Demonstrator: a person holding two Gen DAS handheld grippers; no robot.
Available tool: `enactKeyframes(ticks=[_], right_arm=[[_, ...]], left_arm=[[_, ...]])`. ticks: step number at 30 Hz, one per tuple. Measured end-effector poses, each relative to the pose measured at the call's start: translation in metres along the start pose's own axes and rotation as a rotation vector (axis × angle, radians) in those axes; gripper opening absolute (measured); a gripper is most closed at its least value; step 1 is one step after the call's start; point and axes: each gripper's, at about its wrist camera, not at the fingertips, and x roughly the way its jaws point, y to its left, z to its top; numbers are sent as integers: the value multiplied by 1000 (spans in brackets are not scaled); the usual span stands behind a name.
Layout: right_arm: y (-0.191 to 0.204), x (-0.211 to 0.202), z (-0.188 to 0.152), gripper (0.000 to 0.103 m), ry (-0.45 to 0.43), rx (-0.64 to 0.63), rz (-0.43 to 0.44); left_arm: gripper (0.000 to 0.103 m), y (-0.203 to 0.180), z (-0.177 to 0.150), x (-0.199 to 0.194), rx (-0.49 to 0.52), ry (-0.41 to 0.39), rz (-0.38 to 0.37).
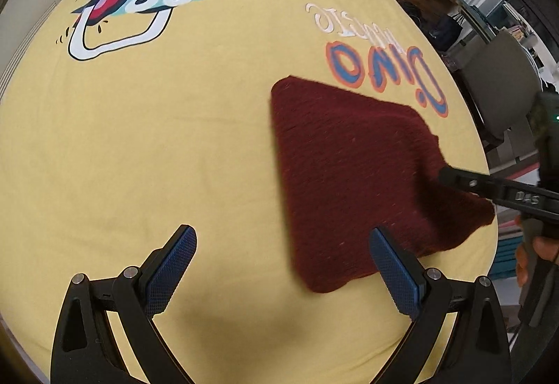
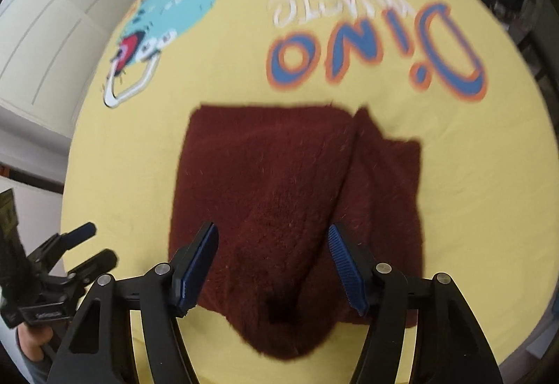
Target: Fold small clothes
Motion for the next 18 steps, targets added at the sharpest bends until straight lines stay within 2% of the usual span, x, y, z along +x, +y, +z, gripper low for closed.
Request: enactKeyframes(ticks=[5,7,8,14,18], right_arm=[[-14,28,-17,67,56,15,-41],[-22,32,-22,50,64,27,-3],[-26,32,-25,28,66,42,23],[-48,0,-37,21,-53,57,33],[-61,-20,-44,20,-105,50,-7]], left_arm=[[97,7,-5,10,11,24,-1],[97,6,-6,15,13,31,-5],[97,6,-6,16,15,34,-6],[97,-6,-12,24,64,47,11],[97,-17,-14,29,85,56,-2]])
